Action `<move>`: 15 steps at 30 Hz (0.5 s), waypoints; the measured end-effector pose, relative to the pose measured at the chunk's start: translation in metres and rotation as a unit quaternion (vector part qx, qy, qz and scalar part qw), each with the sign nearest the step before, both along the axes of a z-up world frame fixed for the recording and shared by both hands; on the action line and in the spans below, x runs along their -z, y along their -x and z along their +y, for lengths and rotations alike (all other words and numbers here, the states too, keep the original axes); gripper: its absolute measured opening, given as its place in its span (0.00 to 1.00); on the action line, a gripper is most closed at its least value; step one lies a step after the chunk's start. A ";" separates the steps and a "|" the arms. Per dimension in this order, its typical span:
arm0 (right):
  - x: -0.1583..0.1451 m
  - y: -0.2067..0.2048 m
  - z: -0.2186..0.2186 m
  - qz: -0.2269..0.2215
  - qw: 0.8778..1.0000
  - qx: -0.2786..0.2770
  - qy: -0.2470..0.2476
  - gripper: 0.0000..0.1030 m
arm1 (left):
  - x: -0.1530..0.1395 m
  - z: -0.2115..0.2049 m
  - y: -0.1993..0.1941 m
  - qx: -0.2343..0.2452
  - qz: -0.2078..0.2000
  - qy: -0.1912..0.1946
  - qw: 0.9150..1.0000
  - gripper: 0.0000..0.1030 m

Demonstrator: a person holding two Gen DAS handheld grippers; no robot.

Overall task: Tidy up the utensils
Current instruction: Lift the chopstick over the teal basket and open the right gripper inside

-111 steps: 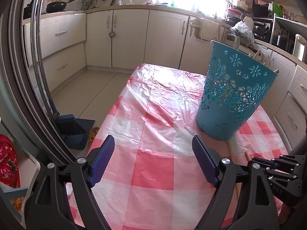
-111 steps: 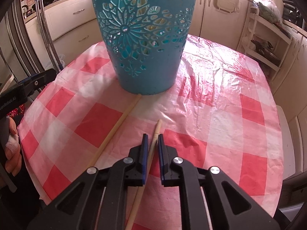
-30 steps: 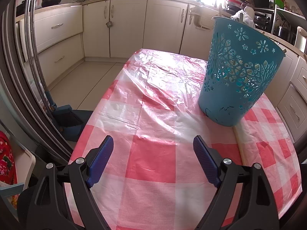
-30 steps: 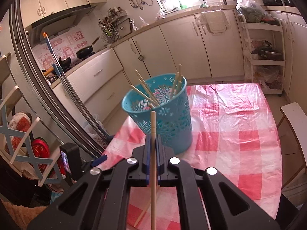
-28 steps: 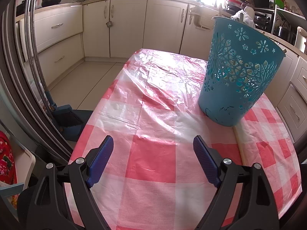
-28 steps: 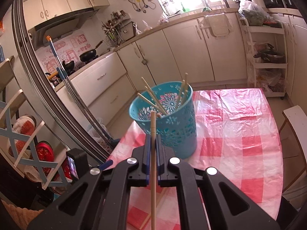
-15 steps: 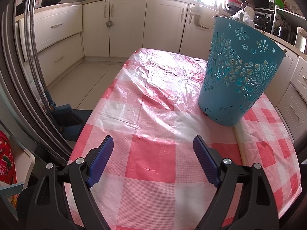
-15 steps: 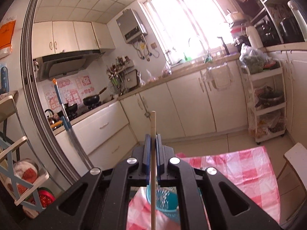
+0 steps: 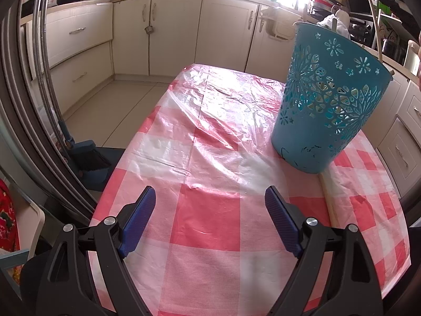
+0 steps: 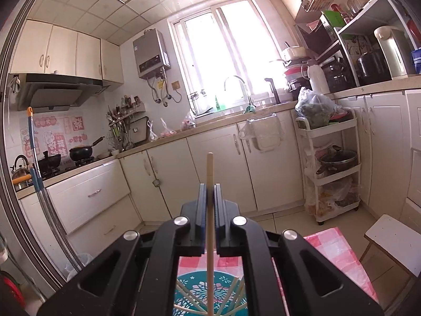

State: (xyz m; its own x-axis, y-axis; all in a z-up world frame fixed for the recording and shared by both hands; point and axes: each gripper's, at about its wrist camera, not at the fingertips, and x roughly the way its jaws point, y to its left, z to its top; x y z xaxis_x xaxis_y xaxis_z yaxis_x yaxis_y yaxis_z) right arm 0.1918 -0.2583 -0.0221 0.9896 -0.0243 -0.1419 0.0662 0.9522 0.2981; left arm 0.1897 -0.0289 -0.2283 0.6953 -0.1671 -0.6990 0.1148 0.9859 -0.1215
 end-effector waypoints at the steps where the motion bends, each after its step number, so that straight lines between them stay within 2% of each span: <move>1: 0.003 -0.001 0.000 0.000 1.000 0.004 0.001 0.06 | 0.000 0.000 0.000 0.000 0.001 0.001 1.000 0.79; 15: 0.046 -0.004 0.017 0.057 0.997 -0.013 0.050 0.06 | 0.002 0.002 -0.004 -0.002 0.007 0.009 1.000 0.79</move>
